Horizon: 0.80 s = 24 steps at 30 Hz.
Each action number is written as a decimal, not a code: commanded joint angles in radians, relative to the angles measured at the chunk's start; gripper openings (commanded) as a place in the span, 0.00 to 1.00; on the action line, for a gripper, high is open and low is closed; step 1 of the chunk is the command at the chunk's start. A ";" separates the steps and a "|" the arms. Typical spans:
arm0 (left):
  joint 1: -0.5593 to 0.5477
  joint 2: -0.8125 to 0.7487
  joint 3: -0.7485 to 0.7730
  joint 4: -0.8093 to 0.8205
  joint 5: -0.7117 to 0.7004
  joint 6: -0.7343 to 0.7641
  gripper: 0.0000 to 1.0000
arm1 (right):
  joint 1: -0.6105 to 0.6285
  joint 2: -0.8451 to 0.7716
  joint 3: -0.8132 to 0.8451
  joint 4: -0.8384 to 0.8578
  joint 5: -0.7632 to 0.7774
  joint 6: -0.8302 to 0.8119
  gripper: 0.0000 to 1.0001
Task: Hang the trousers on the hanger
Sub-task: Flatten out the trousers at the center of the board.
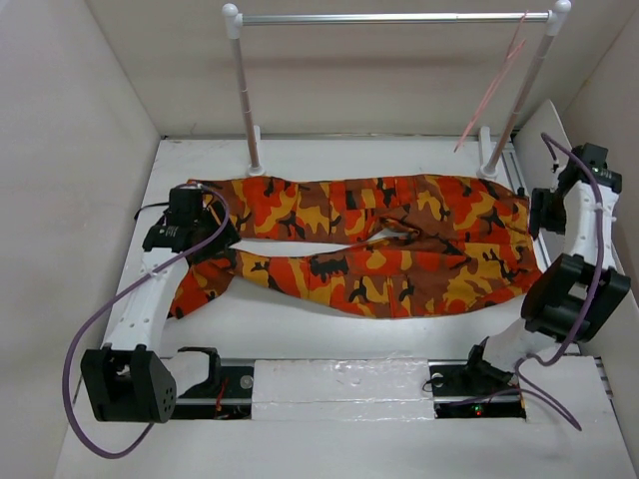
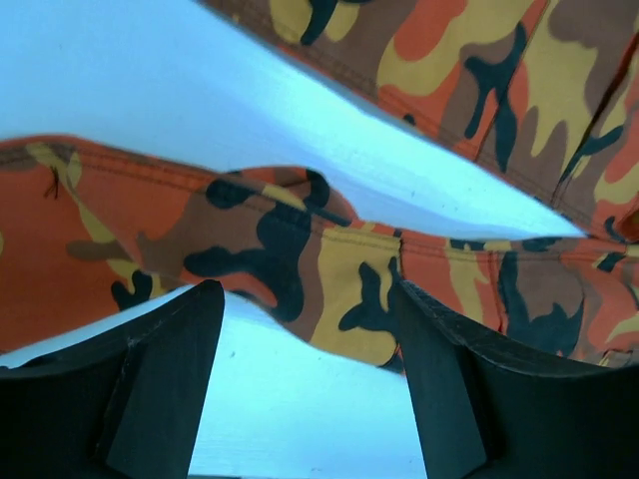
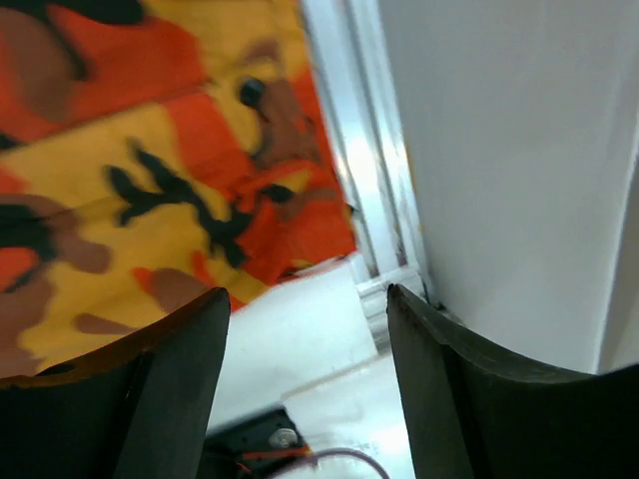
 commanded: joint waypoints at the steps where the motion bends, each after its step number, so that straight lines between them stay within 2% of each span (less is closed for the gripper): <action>1: 0.004 0.003 0.070 0.074 0.005 0.002 0.65 | 0.112 -0.127 -0.046 0.141 -0.057 0.015 0.69; 2: 0.004 0.004 0.057 0.101 0.040 0.002 0.64 | 0.162 -0.167 -0.127 0.185 -0.132 0.016 0.60; 3: 0.004 0.006 0.057 0.113 0.065 0.005 0.64 | 0.162 -0.195 -0.173 0.214 -0.160 0.017 0.60; 4: 0.004 0.010 0.032 0.124 0.088 0.007 0.63 | 0.234 -0.225 -0.219 0.248 -0.203 0.024 0.45; 6: 0.004 0.016 -0.003 0.163 0.134 0.005 0.61 | 0.319 -0.314 -0.367 0.379 -0.278 0.039 0.27; 7: 0.004 0.026 -0.037 0.176 0.154 0.005 0.59 | 0.399 -0.334 -0.407 0.412 -0.298 0.073 0.05; 8: -0.017 0.041 -0.055 0.211 0.190 0.002 0.57 | 0.475 -0.353 -0.481 0.485 -0.374 0.088 0.00; 10: -0.044 0.064 -0.048 0.218 0.173 0.001 0.56 | 0.513 -0.350 -0.533 0.527 -0.418 0.124 0.00; 11: -0.129 0.082 -0.036 0.219 0.106 -0.001 0.56 | 0.606 -0.342 -0.562 0.562 -0.433 0.138 0.00; 13: -0.224 0.153 0.019 0.213 0.032 -0.016 0.56 | 0.703 -0.303 -0.599 0.609 -0.423 0.167 0.00; 14: -0.293 0.173 0.038 0.200 -0.019 -0.027 0.57 | 0.804 -0.287 -0.609 0.624 -0.409 0.176 0.00; 15: -0.317 0.194 0.052 0.203 -0.021 -0.034 0.57 | 0.846 -0.269 -0.617 0.653 -0.394 0.182 0.00; 19: -0.357 0.301 0.060 0.249 0.010 -0.042 0.58 | 1.020 -0.166 -0.658 0.699 -0.315 0.248 0.00; 24: -0.340 0.385 0.054 0.235 -0.091 -0.039 0.58 | 1.156 -0.112 -0.783 0.748 -0.282 0.374 0.00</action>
